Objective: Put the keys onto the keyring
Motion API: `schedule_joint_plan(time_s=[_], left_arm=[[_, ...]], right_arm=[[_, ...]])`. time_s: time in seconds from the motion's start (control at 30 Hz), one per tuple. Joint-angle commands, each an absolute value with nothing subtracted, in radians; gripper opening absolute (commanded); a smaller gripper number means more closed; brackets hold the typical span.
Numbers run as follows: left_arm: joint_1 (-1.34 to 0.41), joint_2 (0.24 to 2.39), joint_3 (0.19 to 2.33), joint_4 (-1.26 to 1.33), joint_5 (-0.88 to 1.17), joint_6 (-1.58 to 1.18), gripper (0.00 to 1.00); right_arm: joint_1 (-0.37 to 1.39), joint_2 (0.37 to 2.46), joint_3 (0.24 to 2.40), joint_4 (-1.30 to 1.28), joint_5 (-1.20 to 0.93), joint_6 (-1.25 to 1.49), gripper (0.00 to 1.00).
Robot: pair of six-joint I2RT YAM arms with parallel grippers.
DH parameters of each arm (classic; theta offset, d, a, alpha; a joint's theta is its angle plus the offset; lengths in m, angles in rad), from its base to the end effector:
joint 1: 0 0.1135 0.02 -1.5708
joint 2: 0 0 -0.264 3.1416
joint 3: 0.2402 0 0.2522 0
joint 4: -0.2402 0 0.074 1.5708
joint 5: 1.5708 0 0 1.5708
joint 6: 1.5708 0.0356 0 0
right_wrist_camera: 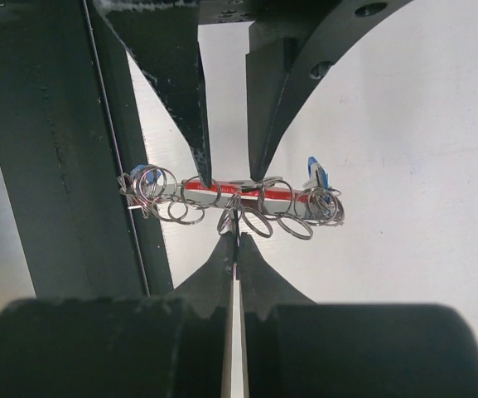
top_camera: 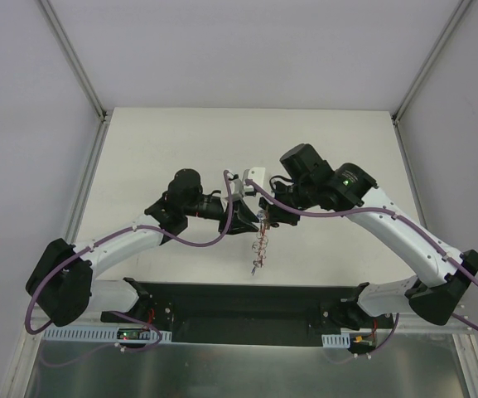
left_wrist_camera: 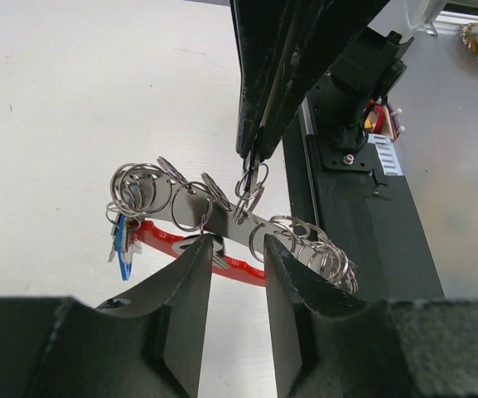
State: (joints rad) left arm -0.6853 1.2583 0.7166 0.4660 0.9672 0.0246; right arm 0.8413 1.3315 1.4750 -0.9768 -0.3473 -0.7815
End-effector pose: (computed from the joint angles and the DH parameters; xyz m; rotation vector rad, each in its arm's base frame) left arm 0.1933 -0.1959 0.2827 1.2858 1.2288 -1.2753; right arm 0.1666 0.2046 0.3848 -1.8370 1.5215 0.4448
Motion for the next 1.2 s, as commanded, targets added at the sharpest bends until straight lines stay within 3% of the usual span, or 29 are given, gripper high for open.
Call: schedule_joint_plan(time_s=[0.0, 0.63, 1.1, 1.17], left_arm=[[-0.678, 1.244, 0.765, 0.511, 0.994, 0.022, 0.31], [-0.681, 1.318, 0.792, 0.568, 1.048, 0.003, 0.40], [-0.706, 1.345, 0.815, 0.577, 1.088, 0.002, 0.34], [-0.712, 1.347, 0.811, 0.577, 1.083, 0.003, 0.29]], right_arm=[[0.839, 1.308, 1.497, -0.954, -0.373, -0.772, 0.01], [0.839, 1.336, 1.525, -0.957, -0.390, -0.781, 0.01], [0.839, 1.348, 1.534, -0.960, -0.400, -0.788, 0.01], [0.839, 1.345, 1.534, -0.959, -0.397, -0.788, 0.01]])
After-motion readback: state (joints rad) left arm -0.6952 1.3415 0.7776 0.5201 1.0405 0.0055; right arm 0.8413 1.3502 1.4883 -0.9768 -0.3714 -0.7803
